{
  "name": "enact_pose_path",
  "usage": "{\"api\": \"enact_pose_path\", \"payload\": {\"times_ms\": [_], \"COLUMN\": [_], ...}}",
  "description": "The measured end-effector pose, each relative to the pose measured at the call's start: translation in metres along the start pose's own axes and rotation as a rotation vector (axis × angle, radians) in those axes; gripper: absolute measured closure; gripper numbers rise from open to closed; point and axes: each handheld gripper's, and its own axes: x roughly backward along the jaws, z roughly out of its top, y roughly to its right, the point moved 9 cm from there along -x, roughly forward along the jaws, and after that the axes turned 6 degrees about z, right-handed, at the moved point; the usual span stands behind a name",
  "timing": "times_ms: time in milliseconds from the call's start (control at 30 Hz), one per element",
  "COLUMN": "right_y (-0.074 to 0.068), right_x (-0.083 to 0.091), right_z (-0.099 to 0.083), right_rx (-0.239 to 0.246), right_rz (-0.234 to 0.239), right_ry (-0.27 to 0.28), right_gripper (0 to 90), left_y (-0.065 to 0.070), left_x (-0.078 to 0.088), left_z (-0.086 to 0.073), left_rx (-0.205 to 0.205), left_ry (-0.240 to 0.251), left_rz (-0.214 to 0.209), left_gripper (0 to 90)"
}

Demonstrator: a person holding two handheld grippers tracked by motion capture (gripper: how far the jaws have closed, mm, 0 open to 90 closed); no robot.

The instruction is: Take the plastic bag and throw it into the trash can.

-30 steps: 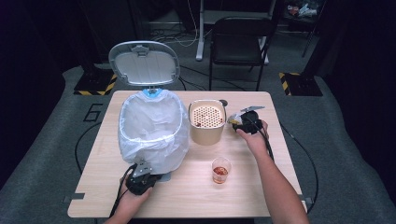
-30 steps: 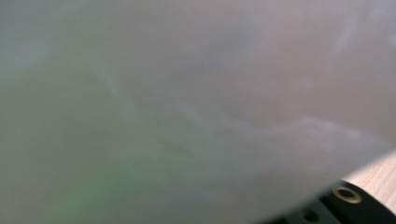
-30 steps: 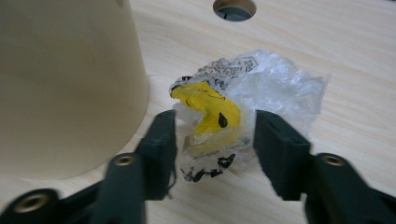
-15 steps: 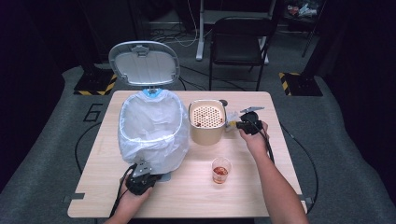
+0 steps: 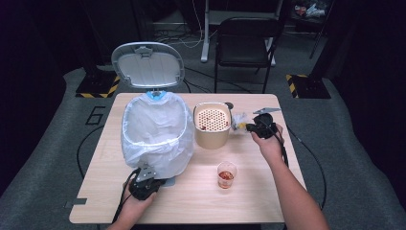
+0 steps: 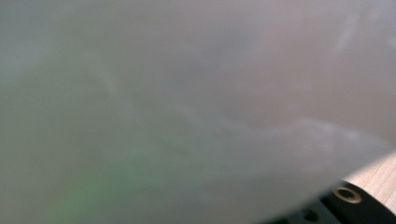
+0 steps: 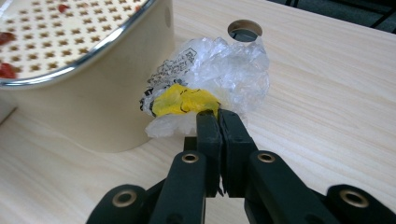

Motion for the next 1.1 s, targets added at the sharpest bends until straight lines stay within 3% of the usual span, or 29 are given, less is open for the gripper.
{"api": "enact_pose_path", "payload": {"times_ms": [67, 100, 300, 400, 767, 967, 1100], "right_y": [-0.003, -0.002, -0.004, -0.007, -0.016, -0.027, -0.039], "right_x": [0.008, 0.017, 0.038, 0.053, 0.078, 0.1, 0.111], "right_z": [0.002, 0.004, 0.012, 0.016, 0.027, 0.038, 0.047], "right_rx": [-0.015, 0.008, 0.0, 0.018, 0.055, 0.075, 0.122], "right_rz": [0.007, 0.012, 0.032, 0.048, 0.071, 0.099, 0.135], "right_ry": [0.006, 0.018, 0.037, 0.049, 0.085, 0.109, 0.122], "right_gripper": [87.9, 87.8, 87.8, 87.8, 87.7, 87.7, 87.7], "left_y": [0.0, 0.0, 0.0, 0.0, 0.0, 0.0, 0.0], "left_x": [0.0, 0.0, 0.0, 0.0, 0.0, 0.0, 0.0], "left_z": [0.0, 0.0, 0.0, 0.0, 0.0, 0.0, 0.0], "left_rx": [0.0, -0.001, -0.001, -0.001, -0.001, -0.001, -0.001], "left_ry": [0.0, -0.001, -0.002, -0.002, -0.002, -0.002, 0.0], "left_rz": [0.0, 0.0, 0.0, 0.0, 0.0, 0.0, 0.0], "left_gripper": [90.0, 90.0, 90.0, 90.0, 90.0, 90.0, 90.0]}}
